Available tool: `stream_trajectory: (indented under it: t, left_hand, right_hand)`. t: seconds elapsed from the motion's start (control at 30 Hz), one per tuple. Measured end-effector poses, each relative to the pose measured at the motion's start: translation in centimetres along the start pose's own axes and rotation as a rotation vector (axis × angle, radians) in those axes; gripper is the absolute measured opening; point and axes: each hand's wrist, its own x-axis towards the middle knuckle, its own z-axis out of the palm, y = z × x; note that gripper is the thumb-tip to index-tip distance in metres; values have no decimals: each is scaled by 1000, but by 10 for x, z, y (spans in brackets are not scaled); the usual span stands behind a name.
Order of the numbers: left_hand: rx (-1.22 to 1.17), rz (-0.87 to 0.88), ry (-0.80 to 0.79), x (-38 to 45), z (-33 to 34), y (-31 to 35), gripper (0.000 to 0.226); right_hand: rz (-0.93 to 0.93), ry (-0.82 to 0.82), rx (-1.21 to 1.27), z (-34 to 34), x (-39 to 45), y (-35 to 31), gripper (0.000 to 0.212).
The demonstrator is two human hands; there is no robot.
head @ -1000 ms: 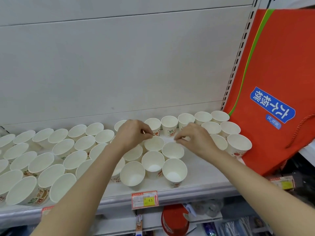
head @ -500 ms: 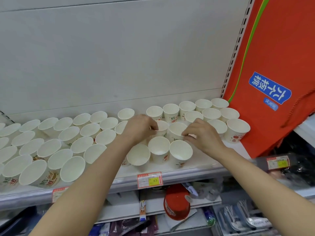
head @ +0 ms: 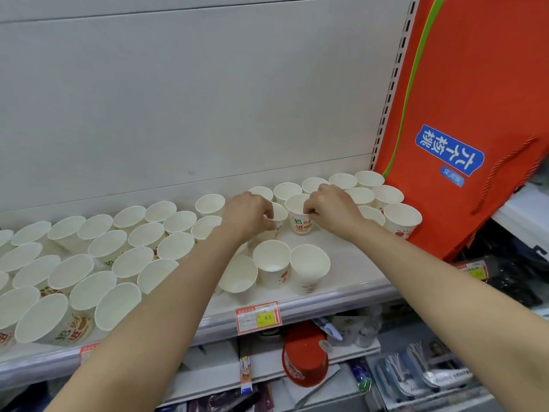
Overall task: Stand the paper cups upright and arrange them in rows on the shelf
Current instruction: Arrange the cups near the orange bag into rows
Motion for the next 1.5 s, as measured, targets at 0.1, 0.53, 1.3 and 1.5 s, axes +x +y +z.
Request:
stream_trajectory:
  t: [0.1,0.53,1.3,1.5]
  left_hand:
    - [54,41,43,3,3,3,22]
    - [-168,-98,152,-24,27,-4,15]
    - [-219,-58,22,-99,2,54,9]
    - [-255,-55,17,-82,8,63,14]
  right_hand:
    - [-11,-2,-21,3,0,-1,10]
    - [-7,102,79,12,-11,-1,7]
    - [-141,218,283,-8,-128,7,12]
    - [-59,137,357,-3,-123,17,18]
